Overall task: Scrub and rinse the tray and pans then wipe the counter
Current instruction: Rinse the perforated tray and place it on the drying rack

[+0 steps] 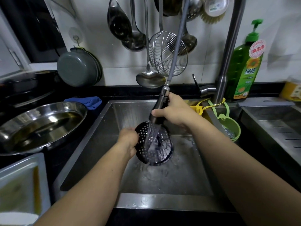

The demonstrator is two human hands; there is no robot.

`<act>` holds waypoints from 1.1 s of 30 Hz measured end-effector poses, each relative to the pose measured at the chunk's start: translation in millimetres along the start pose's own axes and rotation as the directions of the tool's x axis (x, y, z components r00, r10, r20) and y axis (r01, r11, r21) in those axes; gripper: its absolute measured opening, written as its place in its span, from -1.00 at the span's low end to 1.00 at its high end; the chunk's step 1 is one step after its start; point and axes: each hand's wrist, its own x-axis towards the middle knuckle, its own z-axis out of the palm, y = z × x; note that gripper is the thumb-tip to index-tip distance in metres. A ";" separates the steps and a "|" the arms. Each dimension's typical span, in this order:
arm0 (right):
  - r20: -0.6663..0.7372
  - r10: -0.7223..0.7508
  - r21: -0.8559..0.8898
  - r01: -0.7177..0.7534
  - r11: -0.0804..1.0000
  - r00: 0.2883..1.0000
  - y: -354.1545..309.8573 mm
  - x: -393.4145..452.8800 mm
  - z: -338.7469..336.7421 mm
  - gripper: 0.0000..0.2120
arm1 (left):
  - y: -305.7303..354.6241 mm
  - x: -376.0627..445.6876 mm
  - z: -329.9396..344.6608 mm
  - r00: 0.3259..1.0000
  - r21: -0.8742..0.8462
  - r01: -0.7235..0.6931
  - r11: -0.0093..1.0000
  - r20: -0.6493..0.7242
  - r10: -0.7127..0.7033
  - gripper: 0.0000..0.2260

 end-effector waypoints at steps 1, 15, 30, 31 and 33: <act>0.016 -0.015 0.046 0.014 0.999 1.000 -1.5 0.5 6.0 -0.58 | 0.2 0.7 -1.3 0.999 -0.060 0.036 0.998 0.012 -0.036 -0.74; -0.065 -0.067 0.107 0.074 0.992 0.996 2.8 3.9 20.0 -0.61 | -10.8 -5.7 5.2 0.947 0.542 -0.285 0.791 0.285 0.146 -0.81; -0.038 -0.116 0.052 0.118 0.992 0.992 16.3 13.5 12.7 -0.62 | -10.1 -4.0 6.2 0.953 0.369 -0.245 0.897 0.261 0.153 -0.75; -0.049 -0.122 0.048 0.124 0.991 0.991 18.6 12.6 10.5 -0.64 | -10.4 -2.6 6.1 0.955 0.374 -0.245 0.894 0.252 0.156 -0.77; -0.061 -0.131 0.080 0.135 0.988 0.990 24.0 8.5 3.1 -0.69 | -9.9 -1.4 5.7 0.961 0.399 -0.238 0.886 0.226 0.157 -0.80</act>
